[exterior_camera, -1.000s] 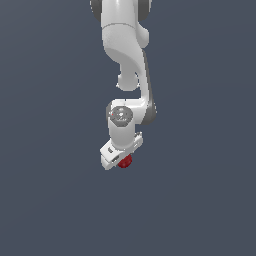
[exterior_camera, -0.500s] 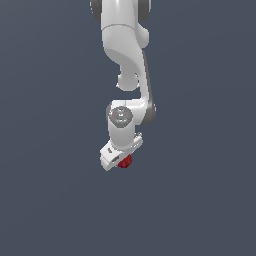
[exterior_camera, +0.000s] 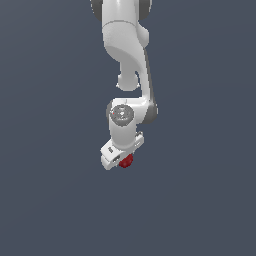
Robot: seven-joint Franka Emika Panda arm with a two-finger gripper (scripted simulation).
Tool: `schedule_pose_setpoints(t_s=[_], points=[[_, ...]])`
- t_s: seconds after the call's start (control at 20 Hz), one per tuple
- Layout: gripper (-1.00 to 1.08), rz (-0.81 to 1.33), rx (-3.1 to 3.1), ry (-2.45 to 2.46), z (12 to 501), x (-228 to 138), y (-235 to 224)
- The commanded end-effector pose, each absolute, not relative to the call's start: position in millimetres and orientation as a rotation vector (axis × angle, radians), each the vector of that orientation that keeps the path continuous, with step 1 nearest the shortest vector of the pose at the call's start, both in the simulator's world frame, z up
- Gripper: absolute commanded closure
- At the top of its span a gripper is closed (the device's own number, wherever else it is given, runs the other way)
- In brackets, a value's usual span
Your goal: Pick up the object and move it to a goal position.
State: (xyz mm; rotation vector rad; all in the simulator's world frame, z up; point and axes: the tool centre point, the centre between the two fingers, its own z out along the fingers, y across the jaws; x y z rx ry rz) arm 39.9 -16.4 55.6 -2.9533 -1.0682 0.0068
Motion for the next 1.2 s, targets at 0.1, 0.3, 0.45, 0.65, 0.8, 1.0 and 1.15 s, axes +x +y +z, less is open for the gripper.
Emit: schedule_pose_setpoints(t_s=[0.1,0.3,0.45,0.65,0.8,1.0,1.15], points=[[1.08,0.0,-2.954,-1.071,80,46,-7],[1.08,0.0,-2.954,-1.071,111,52,6],[1.08,0.0,-2.954,-1.071,139,58,17],[1.08,0.0,-2.953,-1.071,178,67,33],[1.08,0.0,-2.953,-1.071,208,74,45],[1.08,0.0,-2.953,-1.071,239,82,57],[1.08,0.0,-2.953,-1.071,256,87,64]])
